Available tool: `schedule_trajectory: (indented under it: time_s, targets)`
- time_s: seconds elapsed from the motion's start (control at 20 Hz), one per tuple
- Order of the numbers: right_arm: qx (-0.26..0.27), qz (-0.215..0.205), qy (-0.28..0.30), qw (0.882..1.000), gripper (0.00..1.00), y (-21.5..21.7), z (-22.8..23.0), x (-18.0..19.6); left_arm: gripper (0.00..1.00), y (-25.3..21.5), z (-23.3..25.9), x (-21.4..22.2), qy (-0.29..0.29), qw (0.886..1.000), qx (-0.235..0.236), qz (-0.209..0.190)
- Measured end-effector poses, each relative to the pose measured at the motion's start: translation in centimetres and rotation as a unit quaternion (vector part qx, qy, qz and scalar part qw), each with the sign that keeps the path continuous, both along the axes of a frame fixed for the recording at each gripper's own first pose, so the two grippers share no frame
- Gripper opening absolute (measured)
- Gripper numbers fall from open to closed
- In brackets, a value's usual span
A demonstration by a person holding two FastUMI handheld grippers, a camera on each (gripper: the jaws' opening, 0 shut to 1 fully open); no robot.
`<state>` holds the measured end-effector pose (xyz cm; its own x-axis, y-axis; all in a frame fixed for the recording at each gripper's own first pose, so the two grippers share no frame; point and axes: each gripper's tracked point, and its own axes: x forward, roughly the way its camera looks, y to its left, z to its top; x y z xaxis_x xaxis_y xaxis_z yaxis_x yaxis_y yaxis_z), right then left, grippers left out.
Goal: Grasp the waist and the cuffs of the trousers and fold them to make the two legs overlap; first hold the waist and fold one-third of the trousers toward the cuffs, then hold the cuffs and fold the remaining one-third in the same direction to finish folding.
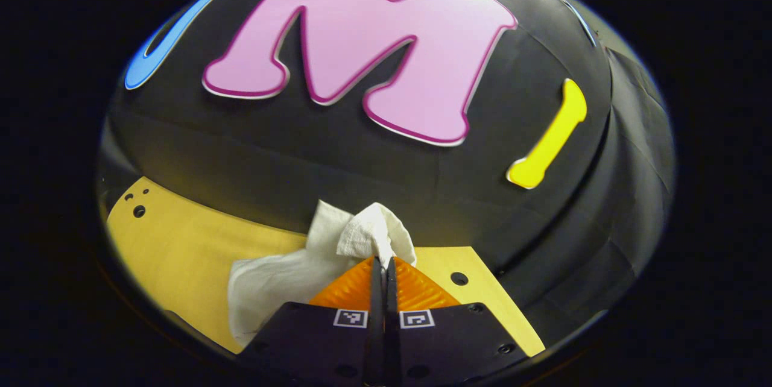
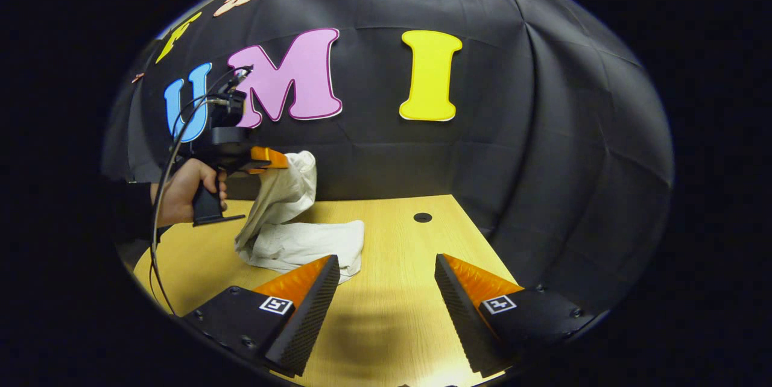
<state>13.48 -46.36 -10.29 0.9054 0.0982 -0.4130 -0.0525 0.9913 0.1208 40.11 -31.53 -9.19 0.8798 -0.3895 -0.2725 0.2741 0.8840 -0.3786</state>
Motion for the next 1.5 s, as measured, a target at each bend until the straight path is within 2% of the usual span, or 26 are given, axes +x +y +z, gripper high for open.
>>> schedule_trajectory:
  time_s: [0.2, 0.4, 0.55, 0.7, 0.75, 0.8, 0.85, 0.95, 1.15, 1.35, 1.5]
  targets:
    - [0.000, -0.009, 0.006, 1.000, 0.98, -0.5, -0.2, -1.2, 0.05, -3.3, -2.6, -0.5, 0.019, 1.000, 0.023, -0.010]
    - [0.023, -0.028, 0.027, 0.999, 0.98, -1.9, -1.3, -2.8, 0.13, -5.9, -6.5, -2.2, 0.085, 0.995, 0.041, -0.040]
    - [0.042, -0.045, 0.032, 0.998, 0.98, -2.6, -1.6, -3.1, 0.34, -6.4, -7.3, -4.1, 0.106, 0.993, 0.033, -0.050]
    - [0.023, -0.052, 0.028, 0.998, 0.98, -3.3, -1.3, -3.1, 0.77, -5.4, -8.4, -6.1, 0.107, 0.992, 0.048, -0.047]
    - [0.025, -0.052, 0.027, 0.998, 0.98, -3.1, -1.0, -3.2, 0.80, -4.6, -8.3, -7.1, 0.109, 0.992, 0.051, -0.042]
    - [0.029, -0.051, 0.026, 0.998, 0.98, -2.9, -0.7, -3.2, 0.92, -3.9, -8.0, -8.0, 0.109, 0.992, 0.051, -0.040]
    - [0.033, -0.049, 0.024, 0.998, 0.99, -2.5, -0.2, -3.2, 0.96, -3.0, -7.5, -9.2, 0.105, 0.992, 0.053, -0.036]
    - [0.033, -0.042, 0.016, 0.998, 0.99, -1.8, 0.8, -3.4, 0.96, -0.7, -6.3, -11.8, 0.082, 0.993, 0.074, -0.031]
    - [0.024, -0.028, 0.000, 0.999, 0.99, -0.4, 3.1, -4.3, 0.96, 5.6, -2.0, -17.2, -0.003, 0.988, 0.152, -0.010]
    - [0.030, -0.035, 0.009, 0.999, 0.98, 0.9, 4.5, -6.7, 0.96, 9.8, 2.6, -23.9, -0.060, 0.987, 0.144, 0.030]
    - [0.021, -0.021, -0.008, 1.000, 0.99, 2.3, 6.6, -8.7, 0.96, 12.1, 4.5, -29.6, -0.091, 0.985, 0.137, 0.047]
